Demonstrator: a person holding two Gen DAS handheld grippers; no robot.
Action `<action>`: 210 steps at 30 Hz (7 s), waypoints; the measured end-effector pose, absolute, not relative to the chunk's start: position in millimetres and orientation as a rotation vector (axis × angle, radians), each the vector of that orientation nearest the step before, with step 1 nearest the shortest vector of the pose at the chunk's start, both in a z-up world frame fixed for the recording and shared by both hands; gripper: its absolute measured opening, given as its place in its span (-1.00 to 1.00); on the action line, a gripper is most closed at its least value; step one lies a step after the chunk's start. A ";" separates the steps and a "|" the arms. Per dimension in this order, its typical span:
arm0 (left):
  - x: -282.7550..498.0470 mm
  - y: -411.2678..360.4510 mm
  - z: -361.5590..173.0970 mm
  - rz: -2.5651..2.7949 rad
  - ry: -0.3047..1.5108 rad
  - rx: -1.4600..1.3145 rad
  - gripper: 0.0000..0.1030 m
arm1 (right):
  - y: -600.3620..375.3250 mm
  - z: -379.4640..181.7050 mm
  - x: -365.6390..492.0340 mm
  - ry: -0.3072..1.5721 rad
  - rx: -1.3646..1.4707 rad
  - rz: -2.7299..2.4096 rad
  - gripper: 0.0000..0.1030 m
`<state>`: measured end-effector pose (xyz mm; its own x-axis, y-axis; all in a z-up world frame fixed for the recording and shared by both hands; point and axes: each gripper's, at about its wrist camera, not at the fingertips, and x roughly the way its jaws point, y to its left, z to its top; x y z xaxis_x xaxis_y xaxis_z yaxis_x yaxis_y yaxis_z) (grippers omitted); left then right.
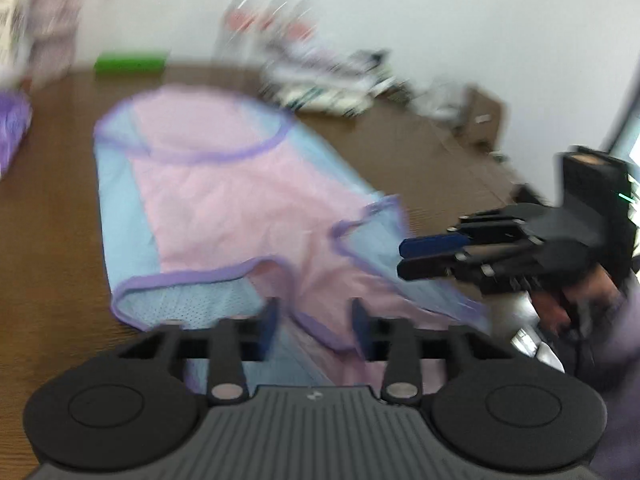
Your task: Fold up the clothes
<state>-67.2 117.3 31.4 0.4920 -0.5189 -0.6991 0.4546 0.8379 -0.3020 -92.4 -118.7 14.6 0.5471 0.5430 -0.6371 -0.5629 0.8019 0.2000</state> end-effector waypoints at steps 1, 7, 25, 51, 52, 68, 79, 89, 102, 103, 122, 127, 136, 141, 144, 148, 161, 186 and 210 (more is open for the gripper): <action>-60.5 114.5 26.2 -0.567 0.897 -0.089 -0.59 | -111.4 12.5 -85.3 0.750 -0.032 0.644 -0.53; -50.6 142.1 17.5 -0.528 0.885 -0.264 -0.96 | -91.5 0.9 -73.2 0.737 -0.081 0.558 -0.51; -44.5 150.9 5.3 -0.505 0.858 -0.326 -0.92 | -72.9 -9.5 -61.6 0.676 0.034 0.543 -0.67; -66.2 138.2 13.7 -0.574 0.850 -0.305 -0.45 | -131.3 4.4 -87.3 0.771 0.303 0.562 -0.50; -63.0 136.6 14.4 -0.571 0.849 -0.301 -0.45 | -133.2 4.0 -87.6 0.771 0.321 0.571 -0.50; -51.3 143.3 4.2 -0.534 0.859 -0.400 -0.91 | -116.2 -5.3 -91.5 0.829 0.345 0.735 -0.96; -28.9 147.7 40.3 -0.442 0.762 -0.411 -0.90 | -123.4 30.4 -51.5 0.658 0.321 0.653 -0.92; -89.8 170.7 38.7 -0.450 0.738 -0.202 -0.19 | -153.1 33.1 -76.4 0.660 0.201 0.604 -0.51; -135.8 167.8 15.3 -0.484 0.821 -0.103 -0.62 | -138.8 18.0 -184.0 0.633 -0.171 0.694 -0.52; -138.2 169.3 15.2 -0.473 0.817 -0.103 -0.62 | -135.7 14.8 -187.5 0.636 -0.198 0.673 -0.52; -187.1 161.1 14.5 -0.363 0.720 -0.004 -0.61 | -138.9 2.3 -220.2 0.567 -0.336 0.592 -0.81; -179.2 171.5 22.1 -0.335 0.689 -0.067 -0.41 | -158.0 17.6 -214.6 0.531 -0.180 0.576 -0.61; -168.8 156.5 16.6 -0.326 0.725 0.041 -0.91 | -133.4 -5.6 -219.8 0.540 -0.320 0.581 -0.87; -162.1 166.9 16.9 -0.284 0.755 -0.028 -0.92 | -127.7 0.8 -236.7 0.471 -0.455 0.593 -0.93; -163.6 169.3 21.0 -0.285 0.730 -0.034 -0.85 | -121.3 1.3 -242.6 0.477 -0.512 0.629 -0.88; -171.6 172.4 33.0 -0.300 0.662 -0.035 -0.74 | -124.7 6.3 -247.1 0.472 -0.492 0.675 -0.83; -169.7 160.5 17.7 -0.432 0.719 -0.050 -0.35 | -155.7 -0.6 -194.9 0.599 -0.153 0.573 -0.71; -80.8 173.9 15.8 -0.189 0.716 0.067 -0.69 | -165.1 7.4 -90.0 0.694 -0.145 0.292 -0.65; -112.7 154.1 23.9 -0.246 0.672 -0.123 -0.09 | -207.9 20.4 -130.5 0.531 -0.068 0.337 -0.72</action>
